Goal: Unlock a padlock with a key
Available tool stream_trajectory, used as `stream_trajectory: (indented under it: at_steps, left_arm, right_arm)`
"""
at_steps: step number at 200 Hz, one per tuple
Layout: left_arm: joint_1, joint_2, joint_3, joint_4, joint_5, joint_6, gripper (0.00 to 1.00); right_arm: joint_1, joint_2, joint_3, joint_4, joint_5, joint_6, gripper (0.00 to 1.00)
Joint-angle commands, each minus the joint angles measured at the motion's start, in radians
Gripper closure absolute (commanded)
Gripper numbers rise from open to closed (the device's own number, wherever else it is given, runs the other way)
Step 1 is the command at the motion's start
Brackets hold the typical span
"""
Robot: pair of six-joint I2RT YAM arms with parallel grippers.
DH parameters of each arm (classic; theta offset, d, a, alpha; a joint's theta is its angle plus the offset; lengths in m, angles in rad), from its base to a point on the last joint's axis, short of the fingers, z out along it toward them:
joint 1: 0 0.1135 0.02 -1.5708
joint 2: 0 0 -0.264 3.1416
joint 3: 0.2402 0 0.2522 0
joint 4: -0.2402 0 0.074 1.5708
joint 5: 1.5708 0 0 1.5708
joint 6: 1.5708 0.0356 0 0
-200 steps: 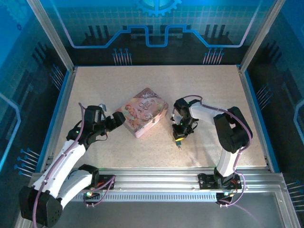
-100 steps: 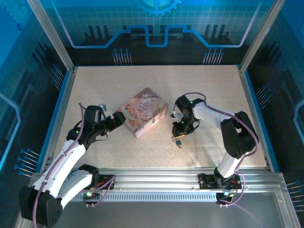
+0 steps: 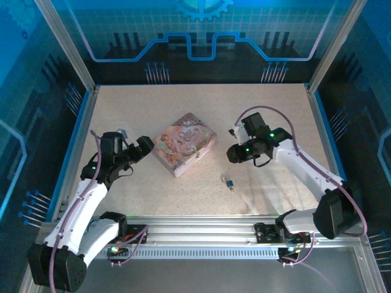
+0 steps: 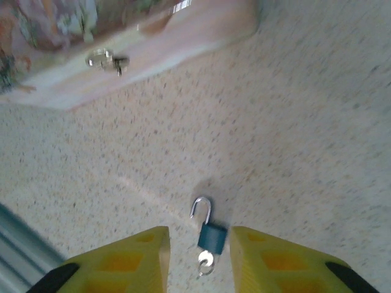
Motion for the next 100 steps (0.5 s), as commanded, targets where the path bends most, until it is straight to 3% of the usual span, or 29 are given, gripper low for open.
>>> stream_trajectory:
  at_steps: [1,28,72,91,100]
  left_arm:
    - [0.058,-0.005,0.051,0.005,-0.095,0.065,0.01]
    - [0.125,-0.006,0.033,0.055,-0.172,0.102,0.01]
    - [0.169,0.014,-0.035,0.187,-0.312,0.187,0.01]
    - [0.172,0.020,-0.086,0.278,-0.357,0.260,0.01]
    - [0.172,0.021,-0.117,0.332,-0.369,0.290,0.01]
  right_arm:
    - [-0.050,-0.074,-0.039,0.088,0.025,-0.028,0.64]
    - [-0.125,-0.168,-0.119,0.227,0.030,-0.013,0.48]
    - [-0.262,-0.247,-0.247,0.421,0.016,0.035,0.36]
    - [-0.318,-0.277,-0.307,0.502,0.026,0.057,0.24]
    - [-0.333,-0.287,-0.330,0.528,0.058,0.064,0.13]
